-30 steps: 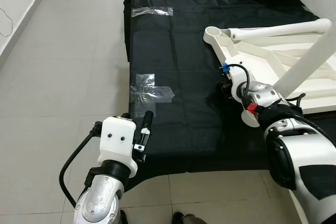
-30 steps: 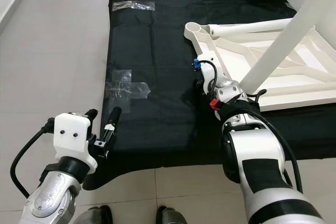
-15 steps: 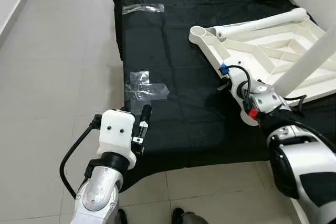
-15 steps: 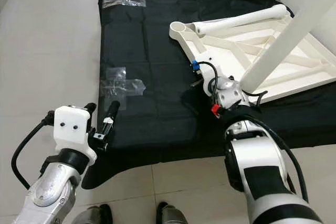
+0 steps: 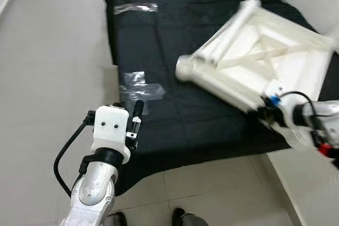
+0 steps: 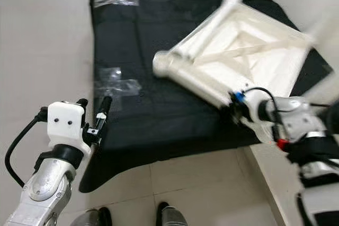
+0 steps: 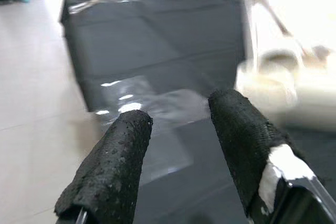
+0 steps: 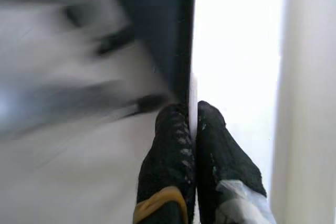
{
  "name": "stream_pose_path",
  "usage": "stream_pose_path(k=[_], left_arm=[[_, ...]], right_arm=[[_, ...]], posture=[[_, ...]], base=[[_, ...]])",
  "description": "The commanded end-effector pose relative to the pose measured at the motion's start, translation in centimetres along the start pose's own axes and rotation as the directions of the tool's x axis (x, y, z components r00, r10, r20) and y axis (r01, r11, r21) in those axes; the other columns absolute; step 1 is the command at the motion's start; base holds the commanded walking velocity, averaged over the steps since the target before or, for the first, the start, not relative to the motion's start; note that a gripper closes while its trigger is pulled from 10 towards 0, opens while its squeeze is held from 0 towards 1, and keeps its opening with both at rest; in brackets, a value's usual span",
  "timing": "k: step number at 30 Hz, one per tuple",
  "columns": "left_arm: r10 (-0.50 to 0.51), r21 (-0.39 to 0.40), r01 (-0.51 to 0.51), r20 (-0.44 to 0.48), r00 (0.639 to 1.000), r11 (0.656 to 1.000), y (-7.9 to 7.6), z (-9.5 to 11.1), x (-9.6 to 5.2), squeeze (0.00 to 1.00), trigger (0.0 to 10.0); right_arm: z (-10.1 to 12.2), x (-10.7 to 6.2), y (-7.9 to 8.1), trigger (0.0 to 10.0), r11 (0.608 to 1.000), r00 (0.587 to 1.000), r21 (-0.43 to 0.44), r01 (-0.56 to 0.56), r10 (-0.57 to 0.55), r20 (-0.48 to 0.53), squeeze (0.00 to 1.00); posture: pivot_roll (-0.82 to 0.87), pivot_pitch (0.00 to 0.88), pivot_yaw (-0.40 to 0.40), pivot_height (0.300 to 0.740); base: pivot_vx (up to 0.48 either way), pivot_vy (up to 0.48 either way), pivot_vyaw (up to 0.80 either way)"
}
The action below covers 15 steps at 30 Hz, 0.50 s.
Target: Building children table
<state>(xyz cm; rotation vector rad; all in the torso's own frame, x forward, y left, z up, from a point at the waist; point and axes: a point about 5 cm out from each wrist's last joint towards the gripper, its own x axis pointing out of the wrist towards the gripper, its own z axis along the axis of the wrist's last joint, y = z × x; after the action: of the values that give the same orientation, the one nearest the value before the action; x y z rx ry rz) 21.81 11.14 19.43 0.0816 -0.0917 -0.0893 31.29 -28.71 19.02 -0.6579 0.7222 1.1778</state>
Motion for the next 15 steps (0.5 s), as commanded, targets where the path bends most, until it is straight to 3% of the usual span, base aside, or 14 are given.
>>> stream_pose_path(k=[1,5,8,9,10,13,14,15], left_arm=[[-0.015,0.005,0.015,-0.005,1.000,1.000,-0.2,-0.2,-0.1,0.00,10.0],[-0.015,0.006,0.015,-0.004,1.000,1.000,-0.2,-0.3,0.0,0.00,10.0],[-0.009,0.004,0.009,-0.002,1.000,1.000,-0.1,-0.3,0.0,0.00,10.0],[-0.008,0.004,0.008,-0.002,1.000,1.000,-0.1,-0.3,0.0,0.00,10.0],[-0.010,0.004,0.010,-0.002,1.000,1.000,-0.1,-0.4,0.0,0.00,10.0],[-0.010,0.005,0.010,-0.001,1.000,1.000,-0.1,-0.4,0.0,0.00,10.0],[-0.010,0.006,0.010,-0.001,1.000,1.000,-0.1,-0.4,0.0,0.00,10.0],[-0.011,0.007,0.011,-0.001,1.000,1.000,-0.1,-0.4,0.0,0.00,10.0]], right_arm=[[-0.1,2.1,1.0,0.0,0.972,0.977,-0.115,-0.205,0.196,-0.080,0.00],[-0.7,1.6,0.6,0.0,0.967,0.972,-0.181,-0.178,0.143,-0.189,0.00],[-0.8,1.8,-0.5,0.0,0.961,0.968,-0.274,-0.044,-0.028,-0.251,0.00],[0.3,2.1,-1.8,3.6,0.936,0.958,-0.330,0.124,-0.199,-0.204,0.00],[1.4,2.2,-2.7,3.6,0.918,0.951,-0.338,0.209,-0.272,-0.150,0.00],[1.7,2.1,-2.9,4.0,0.913,0.949,-0.340,0.224,-0.284,-0.137,0.00],[2.3,2.0,-3.5,10.0,0.881,0.925,-0.376,0.289,-0.358,-0.129,0.00],[2.7,1.9,-4.0,10.0,0.852,0.904,-0.403,0.334,-0.411,-0.121,0.00]], posture=[[0.07,0.219,-0.073,0.740],[0.07,0.214,-0.072,0.740],[0.07,0.208,-0.072,0.740],[0.07,0.204,-0.073,0.740],[0.07,0.204,-0.073,0.740],[0.07,0.203,-0.074,0.740],[0.07,0.201,-0.072,0.740],[0.07,0.201,-0.072,0.740]], base=[[0.000,0.000,0.00],[0.000,0.000,0.00],[0.000,0.000,0.00],[0.000,0.000,0.00],[0.000,0.000,0.00],[0.000,0.000,0.00],[0.000,0.000,0.00],[0.000,0.000,0.00]])
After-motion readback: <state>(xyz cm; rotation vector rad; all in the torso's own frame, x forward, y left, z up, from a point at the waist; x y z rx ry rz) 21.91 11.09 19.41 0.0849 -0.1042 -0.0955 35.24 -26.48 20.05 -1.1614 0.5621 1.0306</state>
